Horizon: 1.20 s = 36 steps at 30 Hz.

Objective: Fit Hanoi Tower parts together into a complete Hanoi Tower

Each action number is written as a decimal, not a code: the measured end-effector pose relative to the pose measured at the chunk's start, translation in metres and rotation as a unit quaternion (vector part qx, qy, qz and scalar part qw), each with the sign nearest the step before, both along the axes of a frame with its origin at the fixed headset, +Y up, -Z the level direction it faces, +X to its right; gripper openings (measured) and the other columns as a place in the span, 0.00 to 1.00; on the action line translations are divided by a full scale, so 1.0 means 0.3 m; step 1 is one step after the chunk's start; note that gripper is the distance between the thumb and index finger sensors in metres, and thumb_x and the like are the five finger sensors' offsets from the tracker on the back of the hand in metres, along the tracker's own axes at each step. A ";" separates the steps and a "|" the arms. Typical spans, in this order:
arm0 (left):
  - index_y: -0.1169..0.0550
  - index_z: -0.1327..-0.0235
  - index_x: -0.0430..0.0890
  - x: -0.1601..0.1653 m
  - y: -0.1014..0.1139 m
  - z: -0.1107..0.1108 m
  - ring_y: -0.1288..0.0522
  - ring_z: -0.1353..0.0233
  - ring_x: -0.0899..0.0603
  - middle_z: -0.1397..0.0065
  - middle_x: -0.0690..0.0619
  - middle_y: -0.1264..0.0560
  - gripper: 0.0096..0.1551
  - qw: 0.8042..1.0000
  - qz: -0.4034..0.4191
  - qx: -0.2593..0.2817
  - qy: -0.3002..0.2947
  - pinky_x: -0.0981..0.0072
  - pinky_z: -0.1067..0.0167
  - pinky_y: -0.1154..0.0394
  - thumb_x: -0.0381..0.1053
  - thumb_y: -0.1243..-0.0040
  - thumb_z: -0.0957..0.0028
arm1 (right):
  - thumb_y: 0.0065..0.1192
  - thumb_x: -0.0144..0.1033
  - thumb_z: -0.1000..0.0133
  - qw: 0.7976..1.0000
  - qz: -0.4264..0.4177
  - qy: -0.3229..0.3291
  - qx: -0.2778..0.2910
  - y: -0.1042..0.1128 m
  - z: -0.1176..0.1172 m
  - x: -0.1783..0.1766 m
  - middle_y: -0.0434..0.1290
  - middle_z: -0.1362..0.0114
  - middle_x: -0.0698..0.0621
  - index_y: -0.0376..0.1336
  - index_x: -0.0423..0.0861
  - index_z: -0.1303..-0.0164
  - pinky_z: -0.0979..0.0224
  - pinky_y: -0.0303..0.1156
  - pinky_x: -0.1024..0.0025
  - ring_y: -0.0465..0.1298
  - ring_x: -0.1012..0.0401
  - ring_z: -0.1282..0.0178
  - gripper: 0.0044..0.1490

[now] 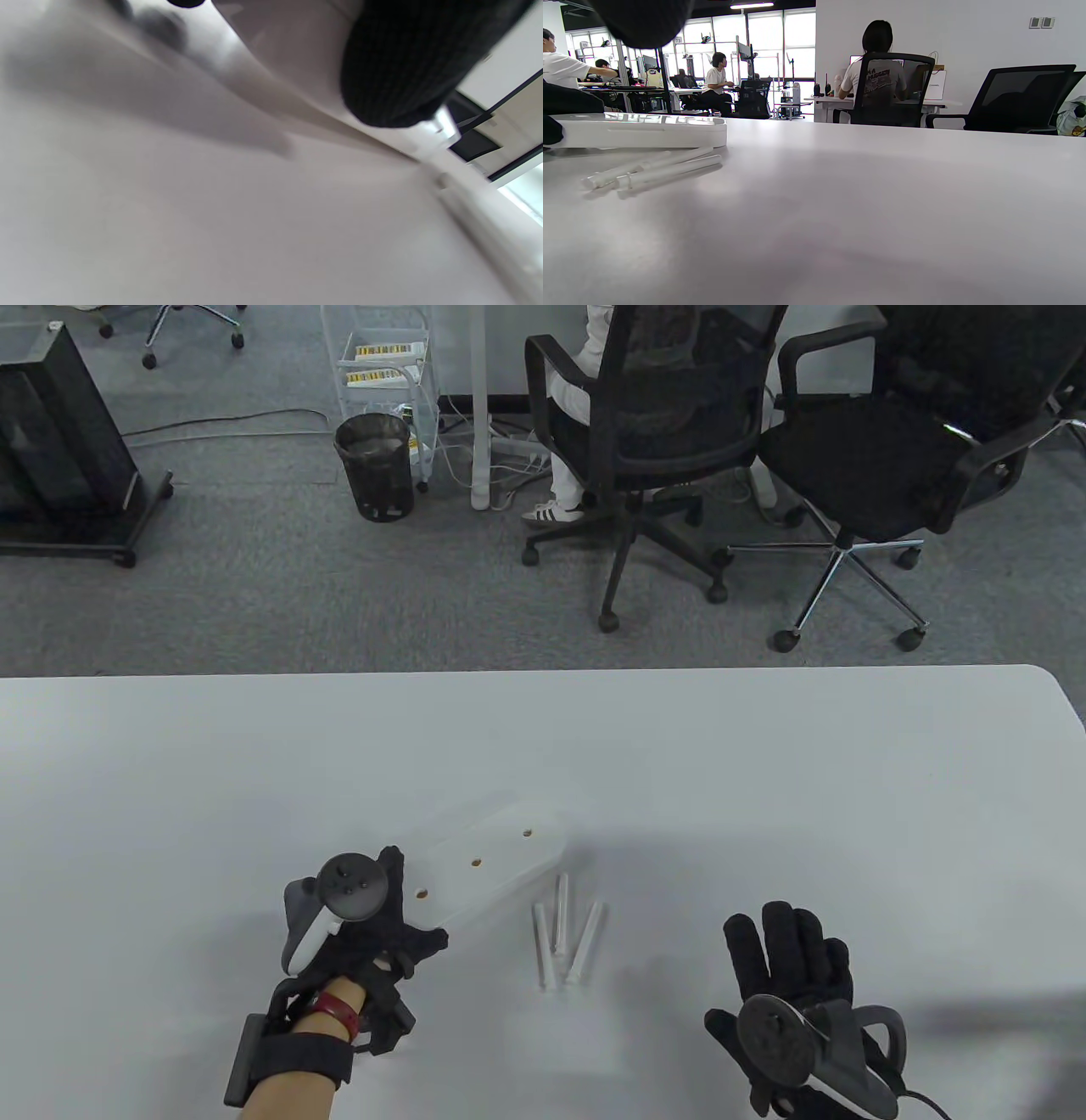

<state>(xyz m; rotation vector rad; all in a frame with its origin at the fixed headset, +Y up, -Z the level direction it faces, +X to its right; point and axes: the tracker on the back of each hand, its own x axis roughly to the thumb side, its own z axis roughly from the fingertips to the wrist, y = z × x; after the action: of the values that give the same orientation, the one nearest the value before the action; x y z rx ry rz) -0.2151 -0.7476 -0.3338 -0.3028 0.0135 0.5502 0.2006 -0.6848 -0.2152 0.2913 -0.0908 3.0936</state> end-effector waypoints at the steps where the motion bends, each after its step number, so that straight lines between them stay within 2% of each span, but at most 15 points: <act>1: 0.58 0.23 0.40 0.005 -0.004 -0.004 0.51 0.21 0.24 0.18 0.37 0.52 0.73 1.000 -0.016 -0.013 -0.001 0.29 0.30 0.49 0.59 0.21 0.62 | 0.58 0.59 0.55 1.000 0.001 0.000 -0.002 -0.003 0.000 -0.001 0.30 0.17 0.36 0.32 0.49 0.23 0.24 0.41 0.29 0.37 0.34 0.19 0.60; 3: 0.58 0.23 0.41 0.013 -0.008 -0.009 0.52 0.20 0.27 0.18 0.38 0.52 0.72 0.998 -0.054 -0.038 0.000 0.32 0.29 0.49 0.61 0.22 0.62 | 0.58 0.59 0.55 1.000 0.004 0.000 -0.007 -0.010 0.000 -0.002 0.30 0.17 0.36 0.32 0.49 0.23 0.24 0.41 0.29 0.37 0.34 0.19 0.60; 8: 0.59 0.22 0.45 0.015 -0.022 -0.009 0.52 0.20 0.30 0.18 0.42 0.52 0.74 0.996 -0.087 -0.031 0.001 0.35 0.29 0.48 0.61 0.21 0.63 | 0.59 0.58 0.55 1.000 0.013 0.002 -0.016 -0.024 -0.004 -0.008 0.31 0.17 0.36 0.33 0.49 0.23 0.23 0.42 0.29 0.37 0.34 0.19 0.60; 14: 0.61 0.23 0.47 -0.001 -0.039 0.006 0.54 0.19 0.32 0.18 0.44 0.54 0.73 0.998 -0.066 -0.024 0.001 0.37 0.30 0.51 0.62 0.23 0.62 | 0.60 0.57 0.55 1.000 0.022 0.014 -0.015 -0.026 -0.019 -0.029 0.34 0.16 0.36 0.36 0.49 0.23 0.23 0.44 0.30 0.39 0.34 0.19 0.59; 20: 0.63 0.24 0.47 -0.005 -0.041 0.016 0.56 0.19 0.32 0.18 0.44 0.55 0.74 0.998 -0.052 -0.020 0.003 0.38 0.30 0.53 0.62 0.23 0.61 | 0.64 0.52 0.55 0.997 0.064 0.046 0.004 0.028 -0.057 -0.100 0.41 0.16 0.37 0.41 0.48 0.23 0.22 0.47 0.32 0.45 0.35 0.18 0.55; 27: 0.64 0.24 0.48 -0.005 -0.038 0.016 0.57 0.20 0.32 0.18 0.44 0.57 0.74 0.999 -0.046 -0.028 0.001 0.38 0.30 0.54 0.61 0.23 0.60 | 0.66 0.47 0.55 0.997 0.042 0.059 -0.018 0.123 -0.165 -0.238 0.58 0.19 0.39 0.53 0.45 0.27 0.24 0.55 0.35 0.59 0.37 0.23 0.47; 31: 0.64 0.24 0.48 -0.004 -0.034 0.019 0.57 0.20 0.32 0.18 0.44 0.57 0.74 0.999 -0.046 -0.028 0.000 0.38 0.30 0.55 0.61 0.24 0.60 | 0.68 0.44 0.55 0.989 0.122 0.080 -0.005 0.141 -0.238 -0.347 0.62 0.20 0.40 0.57 0.46 0.29 0.24 0.57 0.37 0.63 0.38 0.24 0.43; 36: 0.64 0.24 0.48 -0.005 -0.035 0.018 0.58 0.20 0.32 0.18 0.44 0.57 0.73 0.999 -0.045 -0.028 -0.001 0.38 0.30 0.55 0.61 0.24 0.60 | 0.69 0.42 0.56 0.974 0.203 0.102 0.001 0.112 -0.308 -0.469 0.69 0.26 0.43 0.62 0.47 0.34 0.25 0.62 0.40 0.69 0.41 0.29 0.38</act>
<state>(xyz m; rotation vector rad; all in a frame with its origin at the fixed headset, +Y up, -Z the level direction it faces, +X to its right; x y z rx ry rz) -0.2166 -0.7580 -0.3284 -0.3550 0.0397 0.4615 0.0600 -0.6513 -0.3076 0.7109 -0.0304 3.4375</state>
